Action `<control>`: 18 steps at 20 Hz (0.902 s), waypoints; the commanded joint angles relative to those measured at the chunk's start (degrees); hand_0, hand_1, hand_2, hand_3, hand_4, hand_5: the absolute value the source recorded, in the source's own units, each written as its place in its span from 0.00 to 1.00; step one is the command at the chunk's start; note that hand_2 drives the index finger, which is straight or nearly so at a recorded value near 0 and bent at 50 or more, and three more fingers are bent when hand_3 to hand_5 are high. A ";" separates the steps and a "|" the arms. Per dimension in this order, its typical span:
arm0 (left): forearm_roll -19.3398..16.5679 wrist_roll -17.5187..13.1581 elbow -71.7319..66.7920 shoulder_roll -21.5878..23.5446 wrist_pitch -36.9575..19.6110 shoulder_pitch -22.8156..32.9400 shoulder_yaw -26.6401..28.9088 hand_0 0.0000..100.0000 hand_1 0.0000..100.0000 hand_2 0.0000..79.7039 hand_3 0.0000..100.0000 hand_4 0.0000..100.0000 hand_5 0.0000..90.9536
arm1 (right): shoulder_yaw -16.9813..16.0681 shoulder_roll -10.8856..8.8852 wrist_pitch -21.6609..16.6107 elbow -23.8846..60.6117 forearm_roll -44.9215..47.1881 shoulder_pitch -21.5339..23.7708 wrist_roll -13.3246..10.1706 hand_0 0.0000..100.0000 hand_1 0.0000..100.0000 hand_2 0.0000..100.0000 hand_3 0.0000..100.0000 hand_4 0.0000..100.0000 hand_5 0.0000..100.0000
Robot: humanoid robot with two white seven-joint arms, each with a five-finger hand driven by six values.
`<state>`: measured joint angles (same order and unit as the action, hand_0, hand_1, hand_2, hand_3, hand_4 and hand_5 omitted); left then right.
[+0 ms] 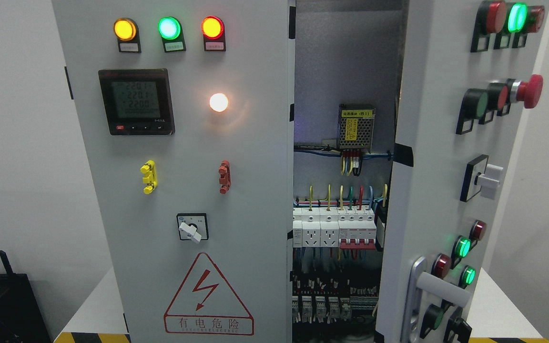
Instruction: Open door with both hands
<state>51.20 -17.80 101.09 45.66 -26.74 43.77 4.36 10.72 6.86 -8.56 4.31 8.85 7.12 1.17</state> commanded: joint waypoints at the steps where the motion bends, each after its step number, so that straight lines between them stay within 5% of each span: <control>1: 18.64 -2.58 14.04 21.21 0.02 0.09 20.31 0.00 0.00 0.00 0.00 0.03 0.00 | 0.00 0.00 -0.06 0.00 0.02 0.00 -0.03 0.00 0.00 0.00 0.00 0.00 0.00; 6: 27.09 -4.43 13.96 26.50 1.59 0.09 26.91 0.00 0.00 0.00 0.00 0.03 0.00 | 0.00 0.00 -0.06 0.00 0.02 0.00 -0.03 0.00 0.00 0.00 0.00 0.00 0.00; 12: 39.74 -11.46 13.43 31.15 17.84 0.00 37.37 0.00 0.00 0.00 0.00 0.03 0.00 | 0.00 -0.09 0.03 0.00 -0.06 0.00 -0.03 0.00 0.00 0.00 0.00 0.00 0.00; 18: 46.26 -13.39 13.25 35.81 21.02 -0.26 44.06 0.00 0.00 0.00 0.00 0.03 0.00 | 0.00 0.00 0.03 0.00 0.02 0.00 -0.12 0.00 0.00 0.00 0.00 0.00 0.00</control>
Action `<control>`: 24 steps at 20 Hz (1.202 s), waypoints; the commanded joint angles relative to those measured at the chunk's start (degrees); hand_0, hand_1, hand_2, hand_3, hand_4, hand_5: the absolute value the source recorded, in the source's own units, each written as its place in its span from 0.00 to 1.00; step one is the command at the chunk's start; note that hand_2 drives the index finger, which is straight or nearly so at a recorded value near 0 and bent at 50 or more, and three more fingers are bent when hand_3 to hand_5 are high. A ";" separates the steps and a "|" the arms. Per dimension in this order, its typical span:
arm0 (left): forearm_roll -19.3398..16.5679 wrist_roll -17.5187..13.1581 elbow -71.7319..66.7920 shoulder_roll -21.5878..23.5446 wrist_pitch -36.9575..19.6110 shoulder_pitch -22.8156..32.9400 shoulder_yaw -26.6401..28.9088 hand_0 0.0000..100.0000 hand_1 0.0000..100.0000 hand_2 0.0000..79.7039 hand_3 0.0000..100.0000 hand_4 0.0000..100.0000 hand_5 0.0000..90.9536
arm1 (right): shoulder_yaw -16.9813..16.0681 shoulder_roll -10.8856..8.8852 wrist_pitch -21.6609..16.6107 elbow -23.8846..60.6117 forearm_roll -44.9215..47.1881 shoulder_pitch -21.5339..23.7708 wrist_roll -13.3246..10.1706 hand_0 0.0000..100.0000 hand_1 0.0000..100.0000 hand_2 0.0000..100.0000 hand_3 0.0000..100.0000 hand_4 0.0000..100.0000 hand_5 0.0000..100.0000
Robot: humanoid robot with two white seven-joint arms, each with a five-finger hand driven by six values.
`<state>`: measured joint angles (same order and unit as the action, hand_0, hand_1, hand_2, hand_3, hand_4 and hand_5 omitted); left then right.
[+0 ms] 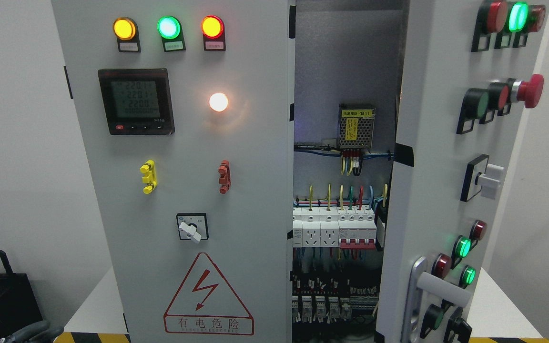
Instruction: Open door with both hands
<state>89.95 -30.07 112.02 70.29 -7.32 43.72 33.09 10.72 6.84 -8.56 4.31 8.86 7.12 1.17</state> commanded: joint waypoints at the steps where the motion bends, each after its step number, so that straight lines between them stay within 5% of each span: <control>1: 8.13 -2.26 2.33 11.97 2.65 -0.39 15.86 0.00 0.00 0.00 0.00 0.03 0.00 | 0.00 -0.07 0.03 0.00 0.02 0.00 -0.03 0.00 0.00 0.00 0.00 0.00 0.00; 5: 9.36 -6.75 2.24 13.82 8.45 -2.67 15.69 0.00 0.00 0.00 0.00 0.03 0.00 | 0.00 0.01 -0.06 0.00 0.02 0.00 -0.03 0.00 0.00 0.00 0.00 0.00 0.00; 18: 7.52 -8.07 1.98 14.61 8.55 -3.10 12.45 0.00 0.00 0.00 0.00 0.03 0.00 | 0.00 -0.07 -0.06 0.00 -0.07 0.00 -0.12 0.00 0.00 0.00 0.00 0.00 0.00; 21: 6.39 -8.60 2.06 14.70 8.55 -14.84 0.19 0.00 0.00 0.00 0.00 0.03 0.00 | 0.00 0.01 0.03 0.00 0.02 0.00 -0.03 0.00 0.00 0.00 0.00 0.00 0.00; 24: 4.89 -8.60 1.89 14.35 8.55 -38.01 -23.15 0.00 0.00 0.00 0.00 0.03 0.00 | 0.00 0.01 -0.06 0.00 0.02 0.00 -0.03 0.00 0.00 0.00 0.00 0.00 0.00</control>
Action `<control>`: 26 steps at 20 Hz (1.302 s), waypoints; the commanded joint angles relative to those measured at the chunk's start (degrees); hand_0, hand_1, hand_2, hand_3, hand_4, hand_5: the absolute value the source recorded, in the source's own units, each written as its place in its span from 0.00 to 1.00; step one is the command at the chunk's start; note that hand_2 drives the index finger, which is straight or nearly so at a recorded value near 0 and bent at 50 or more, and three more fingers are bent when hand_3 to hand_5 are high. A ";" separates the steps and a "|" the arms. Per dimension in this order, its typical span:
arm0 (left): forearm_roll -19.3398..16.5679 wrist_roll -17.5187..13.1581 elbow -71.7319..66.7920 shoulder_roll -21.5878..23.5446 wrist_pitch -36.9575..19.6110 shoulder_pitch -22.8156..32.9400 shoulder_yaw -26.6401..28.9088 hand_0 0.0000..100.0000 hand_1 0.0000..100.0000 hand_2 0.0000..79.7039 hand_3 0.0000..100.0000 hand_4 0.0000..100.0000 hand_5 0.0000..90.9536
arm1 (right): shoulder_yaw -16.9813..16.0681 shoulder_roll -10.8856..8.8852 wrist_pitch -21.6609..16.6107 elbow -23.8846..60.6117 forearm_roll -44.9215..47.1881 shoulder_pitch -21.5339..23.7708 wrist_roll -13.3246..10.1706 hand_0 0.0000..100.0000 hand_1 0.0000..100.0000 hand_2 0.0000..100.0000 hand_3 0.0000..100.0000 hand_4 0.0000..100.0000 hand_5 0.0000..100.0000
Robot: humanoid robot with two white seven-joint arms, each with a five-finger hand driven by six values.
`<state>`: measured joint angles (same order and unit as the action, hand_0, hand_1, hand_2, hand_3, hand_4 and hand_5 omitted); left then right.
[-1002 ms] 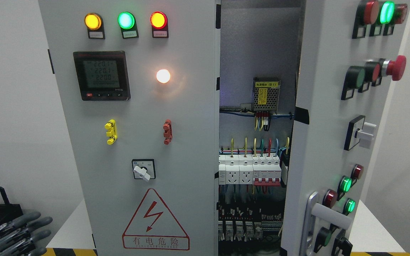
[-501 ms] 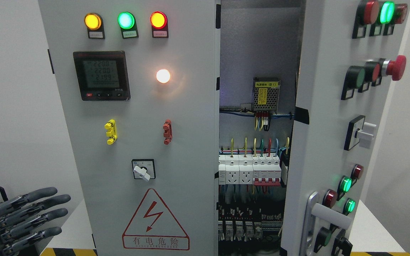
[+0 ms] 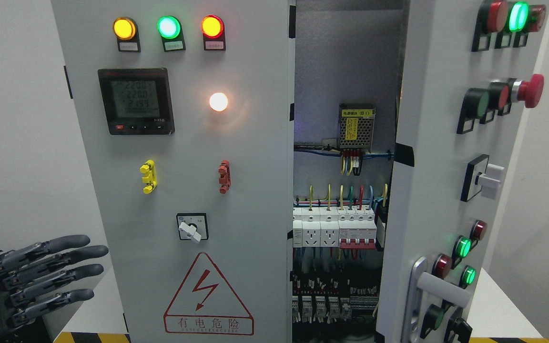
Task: Open door with both hands
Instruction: 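Raise the left hand toward the gap at the cabinet door edge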
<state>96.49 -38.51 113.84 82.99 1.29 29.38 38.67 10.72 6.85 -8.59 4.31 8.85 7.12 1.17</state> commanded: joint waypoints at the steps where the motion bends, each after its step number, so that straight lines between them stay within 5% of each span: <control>1: -1.65 -0.16 0.06 1.30 -0.06 -32.89 -38.31 0.00 0.00 0.00 0.00 0.03 0.00 | 0.00 0.01 -0.03 0.00 0.03 0.00 -0.03 0.00 0.00 0.00 0.00 0.00 0.00; 4: -1.57 0.02 -0.55 1.82 -0.06 -59.80 -66.36 0.00 0.00 0.00 0.00 0.03 0.00 | 0.00 0.01 -0.03 0.00 0.03 0.00 -0.03 0.00 0.00 0.00 0.00 0.00 0.00; 6: -1.13 0.02 -2.04 1.57 -0.06 -71.00 -77.65 0.00 0.00 0.00 0.00 0.03 0.00 | 0.00 0.01 0.06 0.00 0.03 0.00 -0.03 0.00 0.00 0.00 0.00 0.00 0.00; 11: -0.95 1.68 -3.54 0.34 0.20 -76.65 -83.83 0.00 0.00 0.00 0.00 0.03 0.00 | 0.00 0.01 -0.03 0.00 0.03 0.00 -0.03 0.00 0.00 0.00 0.00 0.00 0.00; 16: -1.04 6.69 -3.54 -1.07 0.20 -88.96 -99.73 0.00 0.00 0.00 0.00 0.03 0.00 | 0.00 0.01 0.06 0.00 0.03 0.00 -0.12 0.00 0.00 0.00 0.00 0.00 0.00; 22: -1.04 11.88 -5.47 -7.66 0.11 -103.45 -116.51 0.00 0.00 0.00 0.00 0.03 0.00 | 0.00 0.01 0.06 0.00 0.03 0.00 -0.03 0.00 0.00 0.00 0.00 0.00 0.00; 26: 0.36 12.23 -5.56 -13.01 0.20 -108.21 -120.41 0.00 0.00 0.00 0.00 0.03 0.00 | 0.00 0.01 0.06 0.00 0.03 0.00 -0.12 0.00 0.00 0.00 0.00 0.00 0.00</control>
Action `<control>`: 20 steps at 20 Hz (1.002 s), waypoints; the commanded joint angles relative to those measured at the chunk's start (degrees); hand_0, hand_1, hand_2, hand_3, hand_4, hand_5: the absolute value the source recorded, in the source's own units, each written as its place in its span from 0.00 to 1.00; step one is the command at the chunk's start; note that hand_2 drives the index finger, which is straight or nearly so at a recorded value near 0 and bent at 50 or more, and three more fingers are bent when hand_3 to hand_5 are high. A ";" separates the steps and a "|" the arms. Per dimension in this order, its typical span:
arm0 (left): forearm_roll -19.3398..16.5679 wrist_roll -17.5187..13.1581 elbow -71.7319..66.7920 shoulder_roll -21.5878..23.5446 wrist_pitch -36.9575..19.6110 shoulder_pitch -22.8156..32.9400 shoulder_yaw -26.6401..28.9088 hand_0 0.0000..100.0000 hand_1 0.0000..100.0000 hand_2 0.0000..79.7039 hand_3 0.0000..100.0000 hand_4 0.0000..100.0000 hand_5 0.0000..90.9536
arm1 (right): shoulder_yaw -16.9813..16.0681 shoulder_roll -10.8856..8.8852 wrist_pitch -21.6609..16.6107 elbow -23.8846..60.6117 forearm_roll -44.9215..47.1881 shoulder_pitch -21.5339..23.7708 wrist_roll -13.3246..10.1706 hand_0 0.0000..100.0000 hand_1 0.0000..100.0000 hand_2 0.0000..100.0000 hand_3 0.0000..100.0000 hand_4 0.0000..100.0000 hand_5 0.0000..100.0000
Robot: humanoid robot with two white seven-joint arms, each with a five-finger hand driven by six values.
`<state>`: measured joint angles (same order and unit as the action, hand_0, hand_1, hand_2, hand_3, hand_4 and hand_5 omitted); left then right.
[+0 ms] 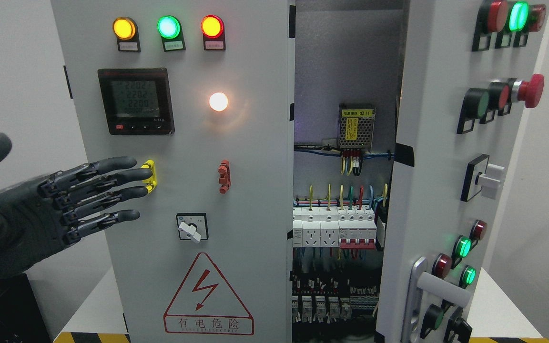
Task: Open door with both hands
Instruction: 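Raise the left hand toward the gap at the cabinet door edge, then insert the left hand fingers behind the open door's inner edge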
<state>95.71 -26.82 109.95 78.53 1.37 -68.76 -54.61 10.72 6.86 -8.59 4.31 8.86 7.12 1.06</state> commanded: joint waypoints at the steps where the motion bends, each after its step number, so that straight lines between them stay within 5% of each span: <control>1: 1.76 0.97 -1.76 -10.05 0.12 -11.12 -27.48 0.00 0.00 0.00 0.00 0.03 0.00 | 0.00 0.00 -0.03 0.00 0.01 0.00 0.08 0.00 0.00 0.00 0.00 0.00 0.00; 8: 10.20 2.29 -5.00 -20.77 0.12 -25.98 -36.79 0.00 0.00 0.00 0.00 0.03 0.00 | 0.00 0.00 -0.03 0.00 -0.07 0.00 0.08 0.00 0.00 0.00 0.00 0.00 0.00; 20: 10.20 3.88 -15.73 -41.86 0.13 -26.34 -33.20 0.00 0.00 0.00 0.00 0.03 0.00 | 0.00 0.00 0.06 0.00 -0.07 0.00 0.08 0.00 0.00 0.00 0.00 0.00 0.00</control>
<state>105.31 -23.23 101.94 54.15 1.53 -93.76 -83.53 10.72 6.86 -8.55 4.31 8.86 7.12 1.11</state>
